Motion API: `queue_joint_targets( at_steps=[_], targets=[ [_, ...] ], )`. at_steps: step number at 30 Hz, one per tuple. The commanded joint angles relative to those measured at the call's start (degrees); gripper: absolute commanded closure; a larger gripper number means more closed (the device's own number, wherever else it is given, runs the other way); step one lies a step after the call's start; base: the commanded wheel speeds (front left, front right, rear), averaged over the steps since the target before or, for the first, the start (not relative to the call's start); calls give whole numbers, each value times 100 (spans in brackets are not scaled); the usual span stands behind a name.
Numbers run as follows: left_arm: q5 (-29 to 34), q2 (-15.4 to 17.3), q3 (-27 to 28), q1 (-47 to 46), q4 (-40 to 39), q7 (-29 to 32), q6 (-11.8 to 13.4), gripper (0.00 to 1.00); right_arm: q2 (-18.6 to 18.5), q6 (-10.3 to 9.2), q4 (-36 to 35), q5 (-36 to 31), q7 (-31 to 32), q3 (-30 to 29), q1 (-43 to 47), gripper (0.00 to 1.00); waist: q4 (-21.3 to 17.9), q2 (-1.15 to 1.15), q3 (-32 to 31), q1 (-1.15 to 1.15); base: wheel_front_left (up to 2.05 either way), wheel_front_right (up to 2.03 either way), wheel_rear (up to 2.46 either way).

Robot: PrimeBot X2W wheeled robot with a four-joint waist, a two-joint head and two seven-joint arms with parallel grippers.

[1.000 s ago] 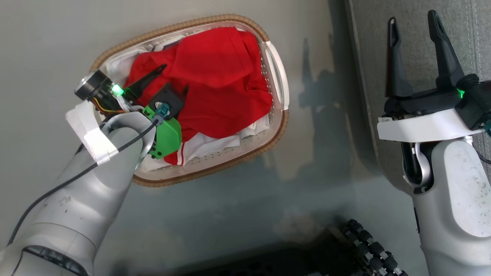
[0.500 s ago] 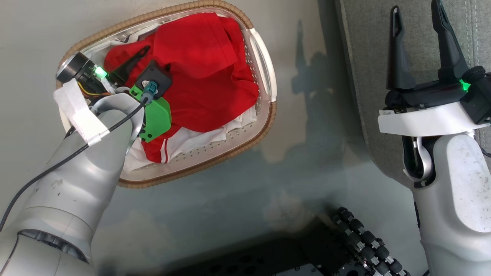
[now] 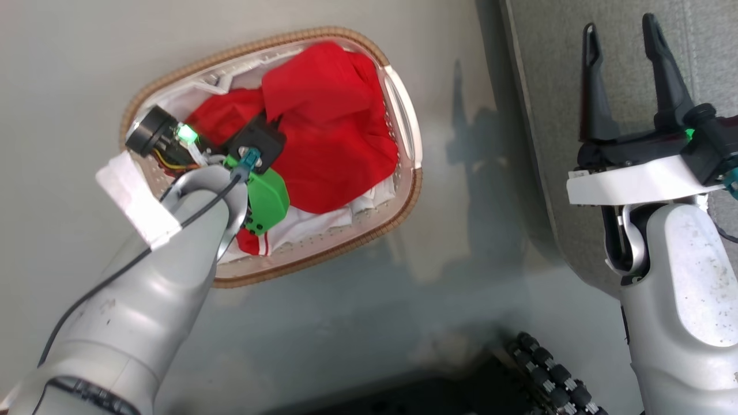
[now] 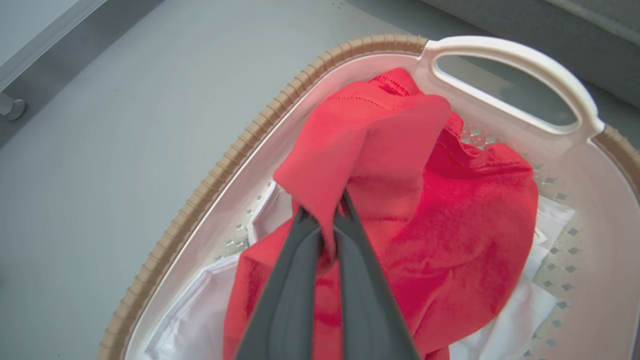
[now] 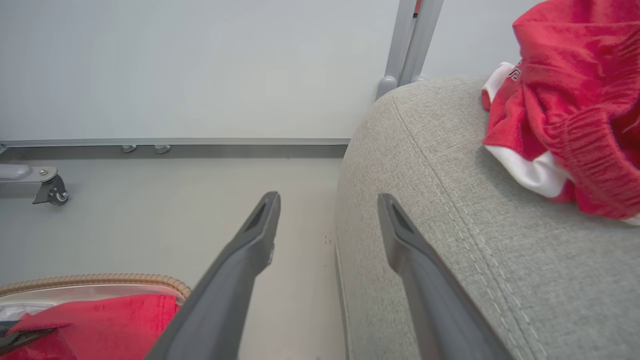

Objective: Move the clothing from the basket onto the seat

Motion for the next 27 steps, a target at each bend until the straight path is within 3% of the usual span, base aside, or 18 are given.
queue_joint_targets(
  at_steps=[1,9,19,27],
  targets=[
    [-55,82,30,173,-160,-19,-9,100,-20,-8,57,-49,-27,-6,81,0,153,0,-325,-1,0,0,0],
    [-182,481,143,966,-1349,-20,4,100,-21,-8,371,-208,-26,-39,342,0,368,0,-1175,-1,0,0,0],
    [-158,1240,59,1549,-2859,14,-53,100,-21,-8,824,-382,-26,22,917,0,576,0,-2550,-1,0,0,0],
    [-311,1724,88,1383,-4055,633,-93,100,-21,-8,1106,-298,-27,215,1303,0,619,0,-3474,-1,0,0,0]
  ],
)
